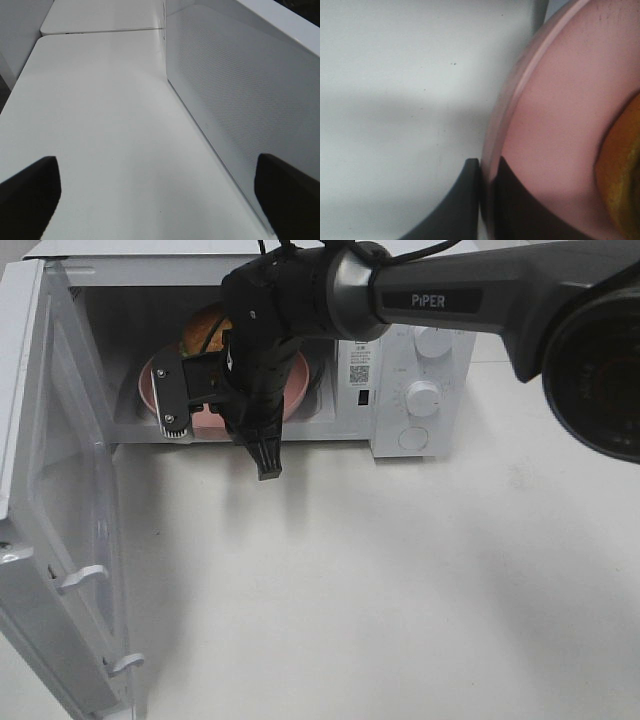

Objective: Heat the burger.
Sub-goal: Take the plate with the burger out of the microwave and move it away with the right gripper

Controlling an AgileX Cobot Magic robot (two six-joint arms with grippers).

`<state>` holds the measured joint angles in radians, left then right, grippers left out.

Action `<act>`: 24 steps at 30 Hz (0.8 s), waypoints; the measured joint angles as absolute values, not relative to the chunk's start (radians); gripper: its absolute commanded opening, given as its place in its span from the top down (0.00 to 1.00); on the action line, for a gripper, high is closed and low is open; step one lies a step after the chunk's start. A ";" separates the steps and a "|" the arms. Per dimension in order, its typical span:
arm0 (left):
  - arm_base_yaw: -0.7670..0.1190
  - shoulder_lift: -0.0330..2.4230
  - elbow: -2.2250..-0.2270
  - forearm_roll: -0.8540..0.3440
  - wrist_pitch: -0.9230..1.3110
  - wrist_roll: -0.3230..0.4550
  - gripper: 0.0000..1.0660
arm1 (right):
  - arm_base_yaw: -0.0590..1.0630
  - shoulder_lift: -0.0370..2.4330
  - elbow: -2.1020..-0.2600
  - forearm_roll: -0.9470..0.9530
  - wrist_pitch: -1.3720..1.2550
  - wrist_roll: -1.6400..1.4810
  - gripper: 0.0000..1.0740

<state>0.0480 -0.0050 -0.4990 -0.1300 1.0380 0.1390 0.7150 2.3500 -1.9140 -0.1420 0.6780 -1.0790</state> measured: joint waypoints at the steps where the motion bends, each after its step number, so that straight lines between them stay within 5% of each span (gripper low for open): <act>1: 0.048 -0.005 -0.499 -0.130 1.038 0.139 0.08 | 0.716 2.335 -1.884 -0.142 0.661 -1.079 1.00; 24: 0.048 -0.005 -0.499 -0.130 1.038 0.139 0.08 | 0.718 2.023 -1.340 -0.211 0.339 -1.076 1.00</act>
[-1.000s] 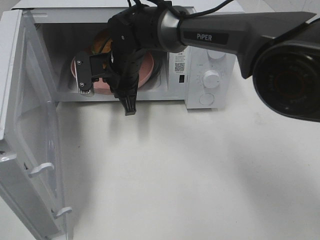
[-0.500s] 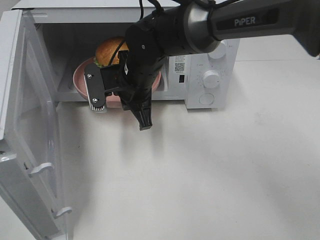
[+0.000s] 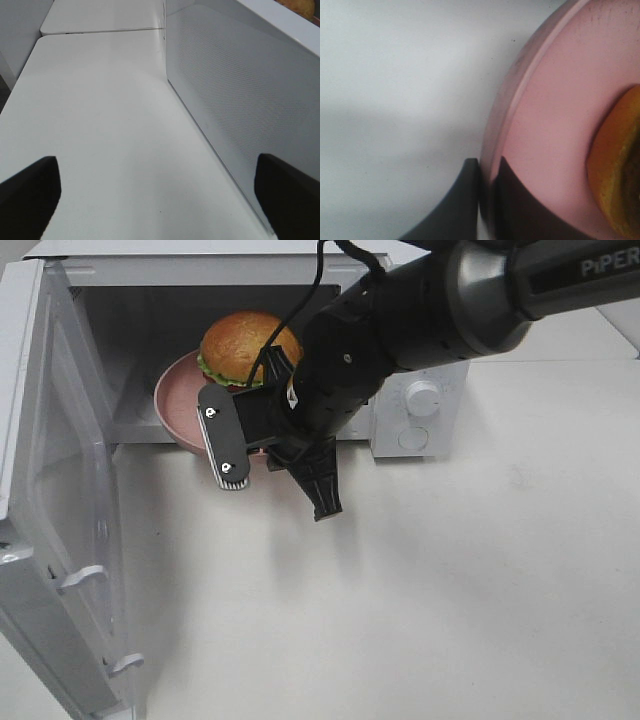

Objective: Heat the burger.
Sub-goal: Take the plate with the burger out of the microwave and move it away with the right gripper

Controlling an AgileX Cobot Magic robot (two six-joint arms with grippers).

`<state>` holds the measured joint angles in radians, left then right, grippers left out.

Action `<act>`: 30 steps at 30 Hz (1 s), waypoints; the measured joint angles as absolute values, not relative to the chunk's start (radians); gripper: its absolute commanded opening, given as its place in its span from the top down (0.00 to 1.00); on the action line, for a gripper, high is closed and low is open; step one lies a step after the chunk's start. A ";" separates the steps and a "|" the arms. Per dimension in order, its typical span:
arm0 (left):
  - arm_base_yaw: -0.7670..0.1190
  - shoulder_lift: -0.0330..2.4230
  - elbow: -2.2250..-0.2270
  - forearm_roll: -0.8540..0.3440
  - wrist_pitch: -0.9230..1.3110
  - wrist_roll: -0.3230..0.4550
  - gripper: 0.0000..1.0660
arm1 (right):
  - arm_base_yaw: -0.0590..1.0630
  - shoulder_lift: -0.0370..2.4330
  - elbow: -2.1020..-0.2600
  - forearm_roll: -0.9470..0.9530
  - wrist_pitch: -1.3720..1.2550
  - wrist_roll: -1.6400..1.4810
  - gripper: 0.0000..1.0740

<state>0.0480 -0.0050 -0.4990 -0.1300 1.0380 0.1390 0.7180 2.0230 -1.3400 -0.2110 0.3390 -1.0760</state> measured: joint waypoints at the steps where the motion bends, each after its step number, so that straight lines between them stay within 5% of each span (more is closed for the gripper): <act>1: 0.048 -0.005 -0.499 -0.130 1.038 0.139 0.08 | 0.719 1.990 -1.288 -0.215 0.307 -1.076 1.00; 30: 0.048 -0.005 -0.499 -0.130 1.038 0.139 0.08 | 0.720 1.526 -0.726 -0.241 0.198 -1.071 1.00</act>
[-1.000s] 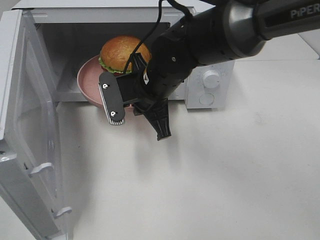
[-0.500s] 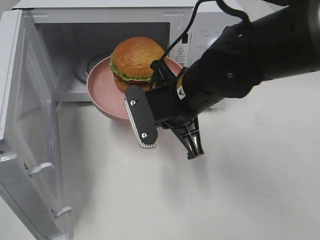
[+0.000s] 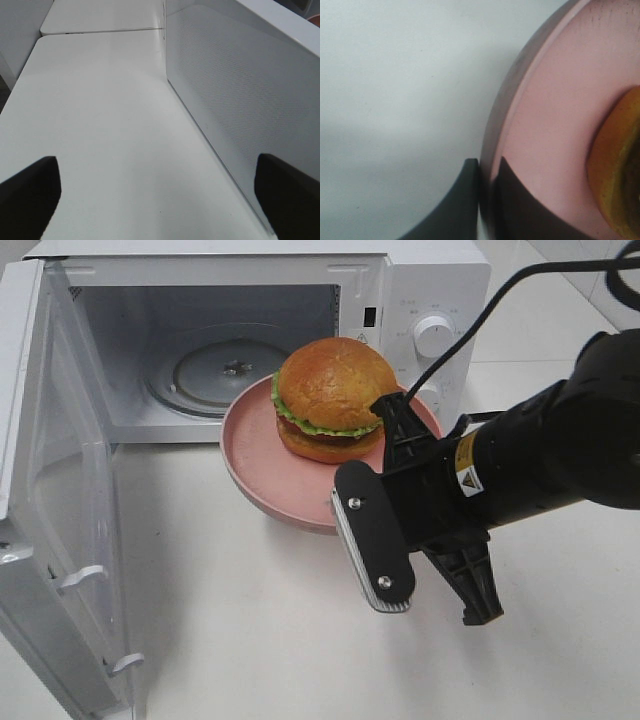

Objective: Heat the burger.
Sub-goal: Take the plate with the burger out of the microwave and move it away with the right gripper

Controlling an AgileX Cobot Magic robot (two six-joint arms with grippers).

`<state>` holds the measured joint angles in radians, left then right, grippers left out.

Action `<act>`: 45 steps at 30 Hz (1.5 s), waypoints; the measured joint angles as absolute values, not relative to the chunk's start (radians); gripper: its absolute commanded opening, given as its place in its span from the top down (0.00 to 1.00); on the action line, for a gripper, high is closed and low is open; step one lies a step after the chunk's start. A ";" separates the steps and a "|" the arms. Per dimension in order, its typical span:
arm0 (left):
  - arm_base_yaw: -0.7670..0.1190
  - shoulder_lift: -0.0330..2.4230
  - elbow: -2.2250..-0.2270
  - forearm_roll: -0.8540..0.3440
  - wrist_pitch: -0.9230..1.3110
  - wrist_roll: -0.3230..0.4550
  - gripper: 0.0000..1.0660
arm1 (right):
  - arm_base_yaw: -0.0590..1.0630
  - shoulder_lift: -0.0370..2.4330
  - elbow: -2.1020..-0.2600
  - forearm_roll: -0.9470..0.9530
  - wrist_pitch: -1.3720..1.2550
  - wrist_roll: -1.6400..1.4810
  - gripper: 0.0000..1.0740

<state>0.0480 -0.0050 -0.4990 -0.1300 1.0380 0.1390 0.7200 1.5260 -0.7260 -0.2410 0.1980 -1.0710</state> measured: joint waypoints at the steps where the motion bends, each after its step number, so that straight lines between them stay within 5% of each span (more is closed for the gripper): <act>1: 0.048 -0.005 -0.499 -0.130 1.038 0.139 0.08 | 0.720 1.489 -0.699 -0.241 0.198 -1.071 1.00; 17: 0.048 -0.005 -0.499 -0.130 1.038 0.139 0.08 | 0.720 1.218 -0.520 -0.241 0.259 -1.068 1.00; 45: 0.048 -0.005 -0.499 -0.130 1.038 0.139 0.08 | 0.720 0.770 -0.387 -0.294 0.754 -0.745 1.00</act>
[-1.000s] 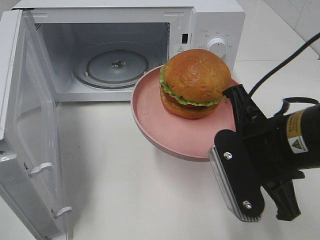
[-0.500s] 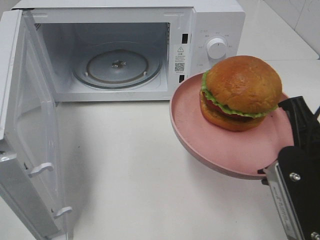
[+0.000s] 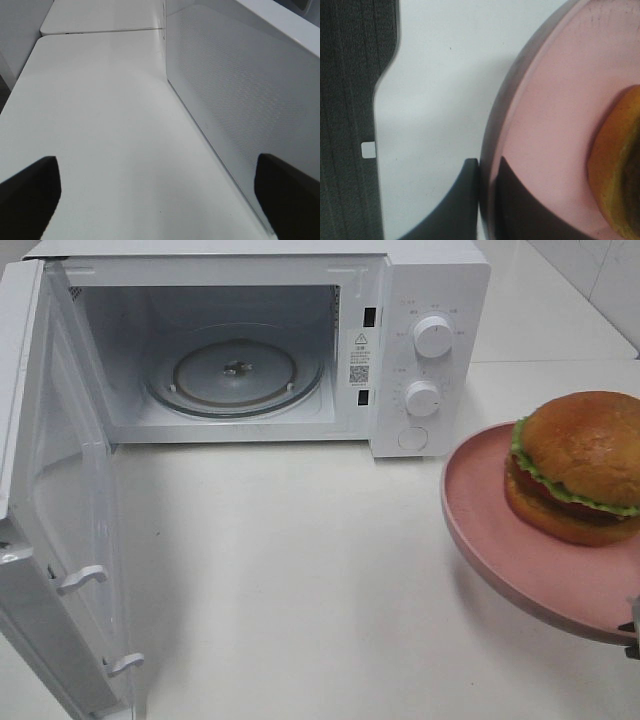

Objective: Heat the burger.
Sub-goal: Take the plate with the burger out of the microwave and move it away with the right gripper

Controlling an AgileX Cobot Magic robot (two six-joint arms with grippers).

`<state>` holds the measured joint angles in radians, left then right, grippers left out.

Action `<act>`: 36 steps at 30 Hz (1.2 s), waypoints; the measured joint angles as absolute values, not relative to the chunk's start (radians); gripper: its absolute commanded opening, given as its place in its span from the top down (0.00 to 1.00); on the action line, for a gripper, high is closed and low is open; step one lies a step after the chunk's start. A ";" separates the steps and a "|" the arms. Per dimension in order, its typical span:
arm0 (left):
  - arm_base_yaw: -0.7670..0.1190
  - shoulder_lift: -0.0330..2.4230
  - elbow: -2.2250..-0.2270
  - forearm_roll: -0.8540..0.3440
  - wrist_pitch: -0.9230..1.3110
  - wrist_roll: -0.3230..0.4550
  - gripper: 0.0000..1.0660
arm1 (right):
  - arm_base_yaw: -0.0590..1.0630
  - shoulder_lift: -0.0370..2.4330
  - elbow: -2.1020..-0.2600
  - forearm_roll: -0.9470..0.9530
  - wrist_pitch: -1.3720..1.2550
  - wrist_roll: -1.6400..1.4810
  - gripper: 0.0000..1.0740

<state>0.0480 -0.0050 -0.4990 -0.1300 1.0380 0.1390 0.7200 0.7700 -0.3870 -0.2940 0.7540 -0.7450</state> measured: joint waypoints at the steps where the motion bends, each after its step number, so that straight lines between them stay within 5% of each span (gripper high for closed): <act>1: 0.048 -0.005 -0.499 -0.130 1.038 0.139 0.08 | 0.720 0.770 -0.387 -0.313 0.770 -0.708 1.00; 36: 0.048 -0.005 -0.499 -0.130 1.038 0.139 0.08 | 0.720 0.765 -0.366 -0.609 1.044 0.180 1.00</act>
